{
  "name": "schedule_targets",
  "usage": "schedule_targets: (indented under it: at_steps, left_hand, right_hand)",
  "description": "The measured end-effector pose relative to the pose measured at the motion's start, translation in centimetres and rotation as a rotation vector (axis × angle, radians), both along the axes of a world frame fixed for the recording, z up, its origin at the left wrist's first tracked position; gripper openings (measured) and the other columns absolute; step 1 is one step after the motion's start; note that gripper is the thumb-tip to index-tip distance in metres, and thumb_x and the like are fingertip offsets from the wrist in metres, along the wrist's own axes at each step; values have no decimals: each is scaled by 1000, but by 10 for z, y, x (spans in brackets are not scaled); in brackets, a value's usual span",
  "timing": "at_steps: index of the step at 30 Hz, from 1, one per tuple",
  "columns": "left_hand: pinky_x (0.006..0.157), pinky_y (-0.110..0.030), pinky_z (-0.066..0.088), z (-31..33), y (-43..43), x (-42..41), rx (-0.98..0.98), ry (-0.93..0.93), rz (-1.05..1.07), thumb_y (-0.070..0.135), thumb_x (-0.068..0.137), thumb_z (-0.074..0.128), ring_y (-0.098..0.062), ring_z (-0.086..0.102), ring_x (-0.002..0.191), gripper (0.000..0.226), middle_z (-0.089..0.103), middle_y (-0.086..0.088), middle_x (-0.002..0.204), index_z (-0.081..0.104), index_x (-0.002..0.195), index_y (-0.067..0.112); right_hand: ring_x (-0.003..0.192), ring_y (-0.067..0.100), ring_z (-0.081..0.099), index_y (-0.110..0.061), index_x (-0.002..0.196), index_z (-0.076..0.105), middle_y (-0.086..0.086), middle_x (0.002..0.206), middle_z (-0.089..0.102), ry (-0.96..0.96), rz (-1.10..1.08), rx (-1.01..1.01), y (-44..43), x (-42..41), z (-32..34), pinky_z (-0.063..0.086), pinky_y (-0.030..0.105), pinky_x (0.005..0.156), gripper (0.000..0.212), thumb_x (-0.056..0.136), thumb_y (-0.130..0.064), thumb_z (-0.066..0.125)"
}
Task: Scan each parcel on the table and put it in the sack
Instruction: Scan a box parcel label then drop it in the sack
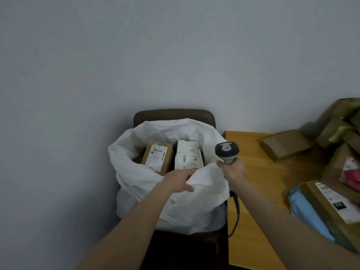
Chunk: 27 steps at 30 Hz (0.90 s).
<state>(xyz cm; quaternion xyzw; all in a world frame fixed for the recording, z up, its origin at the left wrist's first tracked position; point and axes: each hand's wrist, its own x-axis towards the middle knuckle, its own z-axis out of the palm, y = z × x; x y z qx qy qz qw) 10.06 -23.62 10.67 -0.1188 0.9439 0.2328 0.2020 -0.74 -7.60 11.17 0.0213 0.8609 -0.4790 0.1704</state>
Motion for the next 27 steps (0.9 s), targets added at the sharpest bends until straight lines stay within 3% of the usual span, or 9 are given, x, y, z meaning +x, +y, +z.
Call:
schedule_targets:
  at_steps: [3,6,9,13,18,21,23,25,27]
  left_hand:
    - [84,-30,44,0,5,-4,101,-279,-117,38,82,70,-21,57,104,44,63,-2,118,61,120,19]
    - [87,-30,45,9,8,-12,184,-503,-74,57,74,72,-16,59,99,57,64,5,111,64,116,19]
    - [78,-27,48,17,-5,-30,178,-319,132,67,83,54,-11,61,81,57,67,6,90,68,98,14]
    - [95,-37,48,15,-35,-57,-113,97,334,39,99,44,-20,61,106,36,64,-5,118,58,123,16]
    - [102,-40,41,-25,-57,-93,-203,47,189,29,99,48,-27,45,127,54,38,-10,147,27,149,22]
    - [112,-45,29,-56,-70,-121,-278,36,108,34,99,44,-27,23,142,62,19,-8,158,14,153,22]
    - [116,-48,18,-76,-80,-137,-327,13,66,37,100,40,-27,8,147,64,7,-7,160,6,153,22]
    - [115,-51,15,-91,-85,-146,-348,-48,30,40,101,35,-29,5,147,60,5,-8,160,9,153,23]
    - [108,-49,25,-99,-80,-143,-341,-117,-23,44,100,31,-29,32,136,45,35,-9,148,40,140,26]
  right_hand:
    - [84,28,60,-18,86,54,1,75,56,-90,71,-66,0,-2,-2,57,45,77,19,83,-23,73]
    - [87,27,57,-15,90,55,1,76,54,-145,159,-11,3,-6,-5,56,48,82,20,83,-20,73]
    - [90,31,61,-15,87,54,4,78,56,-154,163,3,3,-16,-3,56,48,83,18,84,-22,70]
    - [84,28,68,-18,78,55,9,84,67,-106,108,-48,-18,-39,8,58,47,80,18,81,-27,71]
    - [86,24,66,-21,80,51,5,86,64,-86,128,-98,-55,-62,9,58,46,82,23,83,-28,73]
    - [89,24,62,-20,87,55,3,88,62,-94,179,-29,-64,-72,-7,58,43,82,19,84,-29,72]
    - [85,22,61,-23,81,54,1,84,62,-77,197,25,-63,-77,-18,56,35,72,18,83,-29,70]
    - [82,20,60,-25,77,51,-1,79,59,-70,193,58,-58,-81,-28,46,27,61,20,82,-28,70]
    - [80,20,58,-24,77,50,-2,77,58,-73,173,69,-51,-84,-37,41,25,57,20,82,-25,69]
